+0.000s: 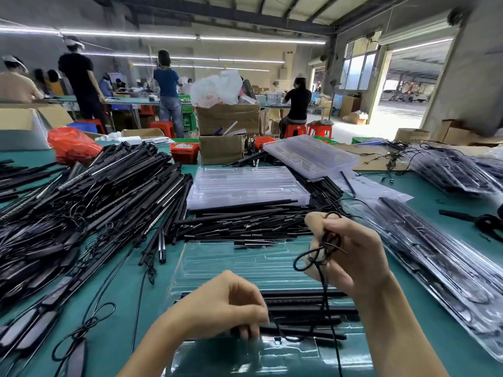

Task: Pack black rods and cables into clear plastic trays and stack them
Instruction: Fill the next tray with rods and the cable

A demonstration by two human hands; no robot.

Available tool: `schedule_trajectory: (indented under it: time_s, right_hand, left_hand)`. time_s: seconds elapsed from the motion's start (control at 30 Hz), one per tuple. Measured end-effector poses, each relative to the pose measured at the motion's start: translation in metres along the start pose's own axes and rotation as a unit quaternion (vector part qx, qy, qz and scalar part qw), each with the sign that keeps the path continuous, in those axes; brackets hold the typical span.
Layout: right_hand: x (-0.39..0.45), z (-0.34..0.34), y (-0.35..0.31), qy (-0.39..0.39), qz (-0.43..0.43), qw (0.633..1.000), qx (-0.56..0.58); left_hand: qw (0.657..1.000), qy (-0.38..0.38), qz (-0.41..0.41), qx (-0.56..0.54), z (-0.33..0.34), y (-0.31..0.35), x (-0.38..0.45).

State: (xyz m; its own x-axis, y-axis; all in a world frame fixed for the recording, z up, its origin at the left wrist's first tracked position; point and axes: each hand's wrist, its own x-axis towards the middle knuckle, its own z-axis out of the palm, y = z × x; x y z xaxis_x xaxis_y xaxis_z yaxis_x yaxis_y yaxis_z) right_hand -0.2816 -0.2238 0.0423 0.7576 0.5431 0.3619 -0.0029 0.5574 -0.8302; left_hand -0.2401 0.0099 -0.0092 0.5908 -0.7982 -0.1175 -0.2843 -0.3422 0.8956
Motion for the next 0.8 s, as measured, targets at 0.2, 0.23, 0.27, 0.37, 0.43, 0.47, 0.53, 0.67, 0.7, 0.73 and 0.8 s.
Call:
schedule_trajectory:
  time_s: [0.2, 0.23, 0.27, 0.37, 0.43, 0.47, 0.53, 0.67, 0.7, 0.73, 0.8]
  right_hand:
    - [0.014, 0.014, 0.004, -0.049, -0.054, 0.994, 0.082]
    - [0.016, 0.015, 0.004, -0.042, -0.059, 0.993, 0.094]
    - [0.017, 0.016, 0.005, -0.036, -0.061, 0.991, 0.113]
    - [0.024, 0.02, 0.004, -0.026, -0.059, 0.975, 0.213]
    - [0.029, 0.024, 0.005, -0.008, -0.06, 0.963, 0.262]
    - [0.031, 0.026, 0.004, 0.006, -0.062, 0.96, 0.274]
    - [0.036, 0.032, 0.004, 0.059, -0.073, 0.961, 0.261]
    - [0.052, 0.041, 0.003, 0.244, -0.101, 0.949, 0.17]
    - [0.056, 0.041, 0.003, 0.268, -0.117, 0.938, 0.184]
    - [0.061, 0.041, 0.003, 0.283, -0.132, 0.927, 0.207]
    - [0.069, 0.036, 0.002, 0.307, -0.155, 0.908, 0.239]
  left_hand:
    - [1.0, 0.024, 0.008, 0.006, 0.0, -0.015, 0.013]
    - [0.999, 0.028, 0.014, 0.011, 0.001, -0.016, 0.013]
    - [0.999, 0.03, 0.02, 0.021, 0.003, -0.018, 0.013]
    - [0.997, 0.041, 0.033, 0.062, 0.008, -0.024, 0.013]
    - [0.995, 0.049, 0.041, 0.079, 0.01, -0.026, 0.015]
    - [0.994, 0.055, 0.041, 0.083, 0.009, -0.027, 0.016]
    - [0.994, 0.066, 0.039, 0.083, 0.009, -0.027, 0.016]
    - [0.992, 0.078, 0.043, 0.091, 0.009, -0.026, 0.015]
    - [0.992, 0.081, 0.047, 0.085, 0.009, -0.025, 0.015]
    - [0.993, 0.084, 0.053, 0.07, 0.009, -0.023, 0.014]
    - [0.995, 0.069, 0.062, 0.023, 0.007, -0.016, 0.01]
